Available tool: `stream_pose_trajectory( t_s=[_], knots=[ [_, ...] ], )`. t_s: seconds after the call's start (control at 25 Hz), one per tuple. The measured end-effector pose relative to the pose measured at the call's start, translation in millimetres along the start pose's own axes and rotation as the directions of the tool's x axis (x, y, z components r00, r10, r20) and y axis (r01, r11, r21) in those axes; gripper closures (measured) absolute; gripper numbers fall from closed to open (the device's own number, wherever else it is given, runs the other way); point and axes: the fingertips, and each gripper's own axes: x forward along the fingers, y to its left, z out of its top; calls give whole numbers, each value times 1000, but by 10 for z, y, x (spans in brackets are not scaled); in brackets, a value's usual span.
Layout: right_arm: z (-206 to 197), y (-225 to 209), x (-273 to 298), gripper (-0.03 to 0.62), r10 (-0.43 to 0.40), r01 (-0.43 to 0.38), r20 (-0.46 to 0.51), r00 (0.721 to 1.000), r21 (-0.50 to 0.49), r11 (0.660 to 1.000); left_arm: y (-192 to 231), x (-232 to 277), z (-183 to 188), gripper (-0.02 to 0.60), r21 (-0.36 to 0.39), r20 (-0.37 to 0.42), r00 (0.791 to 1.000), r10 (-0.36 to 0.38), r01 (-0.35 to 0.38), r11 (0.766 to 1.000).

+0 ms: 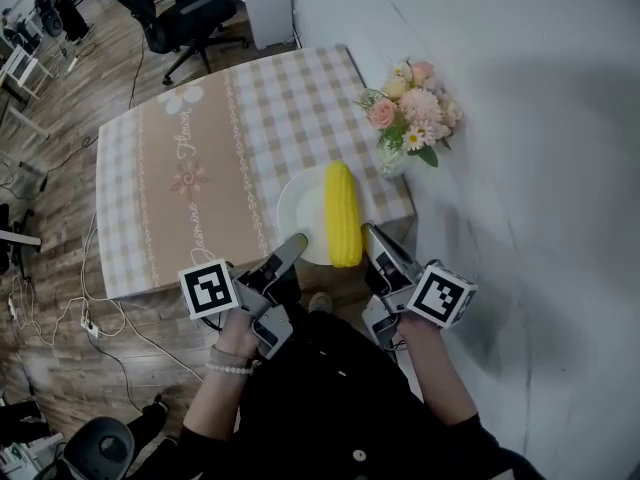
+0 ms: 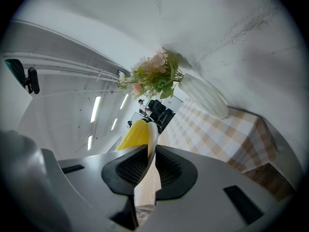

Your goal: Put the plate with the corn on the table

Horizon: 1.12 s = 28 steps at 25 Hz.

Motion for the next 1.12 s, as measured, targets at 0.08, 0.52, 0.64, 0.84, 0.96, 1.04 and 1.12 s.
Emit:
stream_pose_trajectory(
  t_s=[0.08, 0.52, 0.64, 0.84, 0.96, 1.04, 1.12],
  knots=[
    [6, -41, -24, 516, -18, 18, 0, 1000, 2, 1000, -2, 25, -9, 549, 1, -3, 1000, 2, -2, 1000],
    [20, -230, -66, 514, -92, 92, 3, 996, -25, 995, 126, 133, -5, 551, 2, -36, 999, 34, -34, 999],
    [24, -293, -39, 514, -113, 113, 4, 994, -27, 993, 174, 185, 30, 552, 7, -51, 998, 40, -40, 999],
    [41, -363, 47, 514, -142, 142, 10, 990, -24, 990, 249, 257, 126, 554, 19, -79, 995, 55, -53, 998],
    [62, -391, 113, 515, -153, 154, 14, 988, -21, 988, 277, 294, 200, 554, 26, -93, 994, 65, -63, 998],
    [70, -405, 166, 514, -160, 160, 16, 987, -22, 987, 303, 314, 254, 554, 26, -101, 992, 71, -69, 997],
    [79, -420, 212, 514, -167, 167, 22, 986, -24, 986, 319, 338, 303, 555, 25, -112, 991, 74, -71, 997]
  ],
)
